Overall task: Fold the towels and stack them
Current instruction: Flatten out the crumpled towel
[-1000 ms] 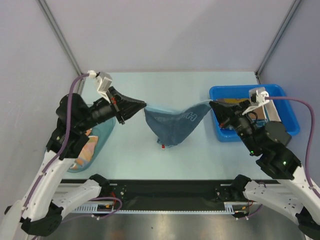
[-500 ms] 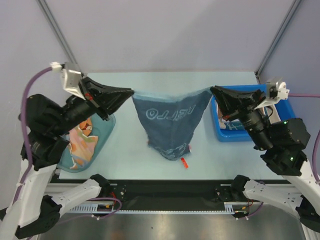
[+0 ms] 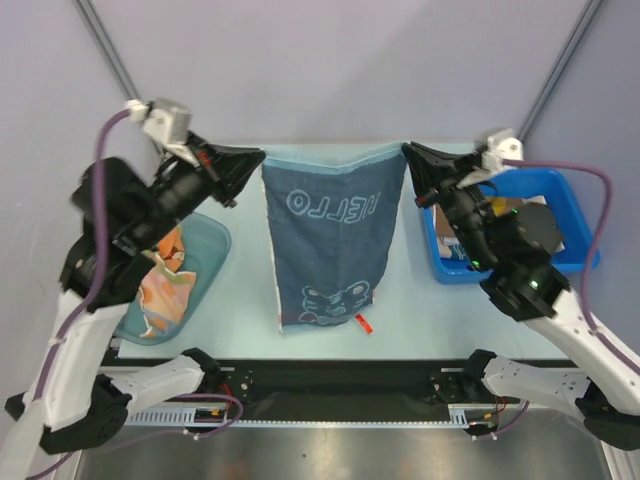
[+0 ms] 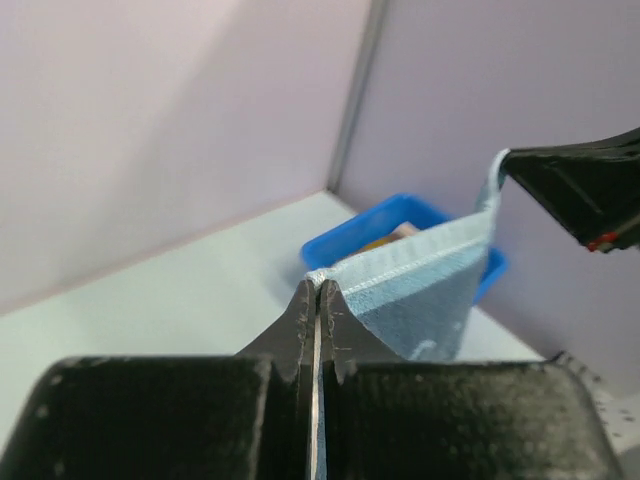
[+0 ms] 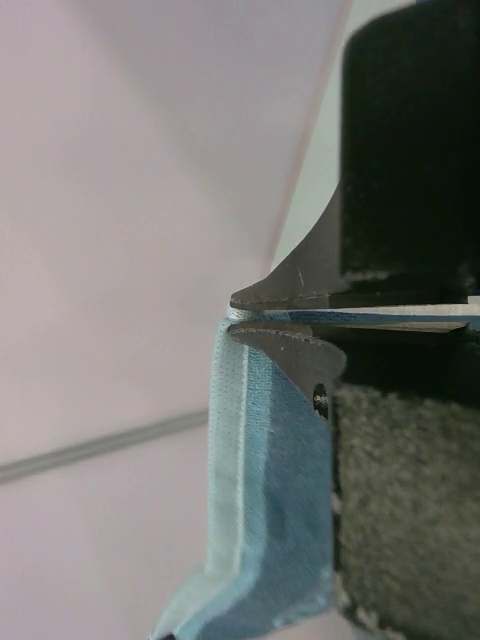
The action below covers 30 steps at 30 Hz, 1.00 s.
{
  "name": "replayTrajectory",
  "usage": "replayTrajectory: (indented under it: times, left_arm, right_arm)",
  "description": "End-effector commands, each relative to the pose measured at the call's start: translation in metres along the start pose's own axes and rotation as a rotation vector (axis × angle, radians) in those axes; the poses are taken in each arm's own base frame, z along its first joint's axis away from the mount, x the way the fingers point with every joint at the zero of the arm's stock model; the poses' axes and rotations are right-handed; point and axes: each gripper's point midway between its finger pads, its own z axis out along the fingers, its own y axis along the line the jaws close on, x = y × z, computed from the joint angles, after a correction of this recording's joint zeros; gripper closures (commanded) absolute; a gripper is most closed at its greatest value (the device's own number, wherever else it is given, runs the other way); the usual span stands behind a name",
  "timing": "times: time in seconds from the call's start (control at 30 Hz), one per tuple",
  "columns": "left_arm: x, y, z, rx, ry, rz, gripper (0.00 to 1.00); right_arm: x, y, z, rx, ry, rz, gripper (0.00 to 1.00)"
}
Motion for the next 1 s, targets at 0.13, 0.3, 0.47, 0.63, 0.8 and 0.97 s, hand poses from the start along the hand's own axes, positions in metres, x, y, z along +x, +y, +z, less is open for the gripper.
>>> replayTrajectory:
  times: [0.13,0.3,0.47,0.63,0.8,0.97]
  left_arm:
    - [0.092,0.129,0.075,-0.318,0.189,0.057,1.0]
    - [0.153,0.216,0.142,-0.347,0.256,0.055,1.0]
    - [0.188,0.281,0.193,-0.312,0.276,0.019,1.0]
    - [0.212,0.326,0.218,-0.3,0.308,-0.007,1.0]
    - [0.236,0.348,0.224,-0.305,0.328,0.005,1.0]
    - [0.257,0.345,0.223,-0.251,0.388,0.013,1.0]
  right_arm:
    - [0.113,-0.074,0.084,0.132,0.112,-0.07,1.0]
    - [0.169,-0.126,0.15,0.098,0.138,-0.053,1.0]
    - [0.229,-0.162,0.197,0.041,0.172,-0.035,1.0]
    - [0.286,-0.188,0.223,0.003,0.202,0.002,1.0]
    - [0.311,-0.195,0.23,-0.034,0.193,-0.028,1.0]
    - [0.344,-0.198,0.217,-0.061,0.252,-0.023,1.0]
